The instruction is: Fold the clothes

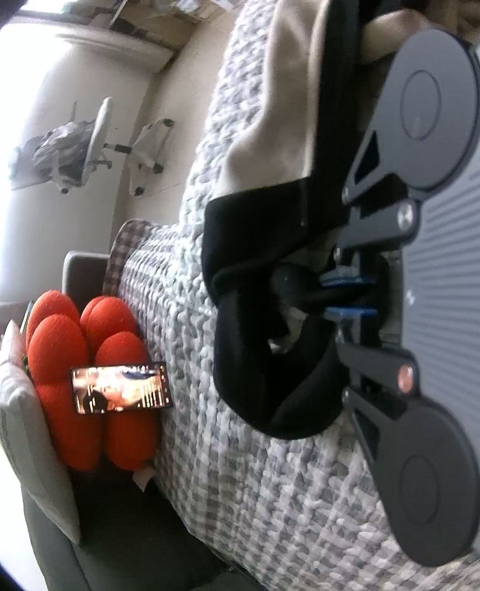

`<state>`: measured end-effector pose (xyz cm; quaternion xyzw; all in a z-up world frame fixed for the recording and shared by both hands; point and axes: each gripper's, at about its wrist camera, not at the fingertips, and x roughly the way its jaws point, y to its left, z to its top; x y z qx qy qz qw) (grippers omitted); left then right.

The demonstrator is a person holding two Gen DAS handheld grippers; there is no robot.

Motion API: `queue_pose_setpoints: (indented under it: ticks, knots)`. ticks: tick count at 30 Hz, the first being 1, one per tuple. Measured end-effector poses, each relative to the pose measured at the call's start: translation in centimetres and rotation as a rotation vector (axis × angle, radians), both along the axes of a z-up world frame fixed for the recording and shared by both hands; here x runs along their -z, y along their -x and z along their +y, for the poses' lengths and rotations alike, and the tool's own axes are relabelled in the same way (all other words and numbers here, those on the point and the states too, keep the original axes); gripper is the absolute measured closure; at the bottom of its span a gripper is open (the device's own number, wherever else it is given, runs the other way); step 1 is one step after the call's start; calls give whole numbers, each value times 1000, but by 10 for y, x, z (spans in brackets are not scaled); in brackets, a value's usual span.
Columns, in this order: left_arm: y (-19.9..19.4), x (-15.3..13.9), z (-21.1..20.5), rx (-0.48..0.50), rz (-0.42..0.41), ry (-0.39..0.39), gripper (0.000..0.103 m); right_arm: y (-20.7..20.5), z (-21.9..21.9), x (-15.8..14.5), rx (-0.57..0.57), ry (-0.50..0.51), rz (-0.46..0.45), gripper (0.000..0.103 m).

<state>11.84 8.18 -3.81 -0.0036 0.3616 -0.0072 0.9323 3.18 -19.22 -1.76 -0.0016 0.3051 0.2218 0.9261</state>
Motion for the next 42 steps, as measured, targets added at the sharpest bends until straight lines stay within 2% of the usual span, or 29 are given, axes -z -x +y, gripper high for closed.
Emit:
queue_pose_setpoints:
  ticks: [10, 16, 22, 30, 36, 42]
  knots:
    - [15, -32, 6, -20, -99, 47, 94, 35, -38, -69, 116, -59, -169, 98]
    - [13, -45, 4, -8, -128, 52, 94, 30, -65, -95, 201, -36, -238, 98]
    - [1, -44, 0, 5, -135, 34, 94, -5, -93, -89, 296, -5, -213, 98]
    - [-20, -38, 3, -12, -145, 3, 94, -55, -112, -56, 386, 47, -132, 99]
    - [-35, -32, 24, -76, -150, -9, 94, -90, -113, -30, 411, 71, -86, 101]
    - [-45, -27, 63, -181, -150, -17, 94, -117, -98, -24, 396, 98, -91, 102]
